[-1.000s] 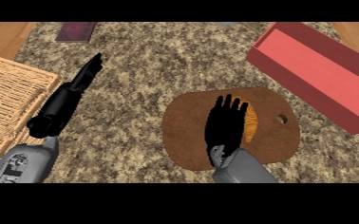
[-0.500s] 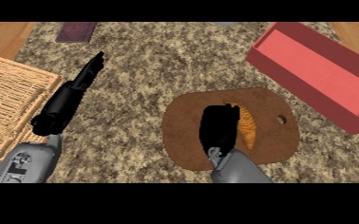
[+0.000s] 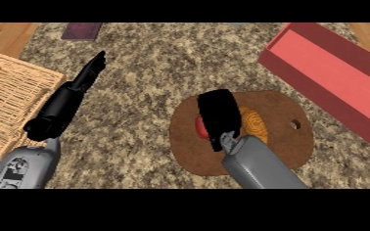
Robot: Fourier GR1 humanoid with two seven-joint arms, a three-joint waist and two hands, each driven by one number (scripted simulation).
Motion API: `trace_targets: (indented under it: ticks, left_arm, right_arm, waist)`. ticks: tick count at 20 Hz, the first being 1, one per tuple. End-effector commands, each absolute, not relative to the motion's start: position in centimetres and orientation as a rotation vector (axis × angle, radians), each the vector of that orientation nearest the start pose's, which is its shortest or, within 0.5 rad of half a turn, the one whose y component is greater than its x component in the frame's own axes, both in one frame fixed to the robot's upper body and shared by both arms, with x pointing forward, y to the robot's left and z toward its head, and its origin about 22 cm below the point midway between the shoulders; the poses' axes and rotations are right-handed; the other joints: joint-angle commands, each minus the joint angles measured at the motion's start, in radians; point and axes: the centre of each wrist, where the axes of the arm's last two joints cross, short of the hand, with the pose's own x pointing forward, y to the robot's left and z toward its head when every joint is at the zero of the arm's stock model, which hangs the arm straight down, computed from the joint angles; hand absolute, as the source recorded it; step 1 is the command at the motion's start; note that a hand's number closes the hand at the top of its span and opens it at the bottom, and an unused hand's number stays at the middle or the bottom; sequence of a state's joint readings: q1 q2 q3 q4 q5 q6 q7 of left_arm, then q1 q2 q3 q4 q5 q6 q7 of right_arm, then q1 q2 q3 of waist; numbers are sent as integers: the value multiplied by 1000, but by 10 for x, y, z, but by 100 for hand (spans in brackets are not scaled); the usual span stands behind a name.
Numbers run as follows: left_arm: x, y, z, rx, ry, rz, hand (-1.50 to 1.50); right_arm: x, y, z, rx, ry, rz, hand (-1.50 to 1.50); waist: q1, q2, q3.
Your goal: Pick the bell pepper from the cutting board and place it in the cardboard box
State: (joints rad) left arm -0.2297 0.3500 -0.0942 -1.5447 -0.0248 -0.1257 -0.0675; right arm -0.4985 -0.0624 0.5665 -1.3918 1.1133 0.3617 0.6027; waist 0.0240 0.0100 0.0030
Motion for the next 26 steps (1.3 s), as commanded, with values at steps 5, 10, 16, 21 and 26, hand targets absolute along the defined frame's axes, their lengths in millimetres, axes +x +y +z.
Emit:
trace_targets:
  ticks: [5, 10, 16, 21, 26]
  left_arm:
    - [292, 269, 60, 97, -1752, -539, 0]
    - [298, 262, 56, 97, -1750, -526, 0]
    - [299, 267, 66, 103, -1746, -523, 0]
    - [288, 283, 72, 96, -1759, -541, 0]
    - [291, 268, 65, 99, -1756, -524, 0]
  right_arm:
    - [324, -107, 96, -760, -1669, 1522, 150]
    - [333, -127, 148, -853, -1799, 1410, 150]
    - [337, -158, 178, -974, -1748, 976, 150]
    - [359, -200, 232, -1069, -1691, 717, 150]
    - [384, -258, 227, -1106, -1629, 579, 150]
  waist:
    - [-14, -5, -2]
    - [-29, -11, -3]
    - [-33, -13, -3]
    - [-16, -13, -3]
    - [-16, -8, -3]
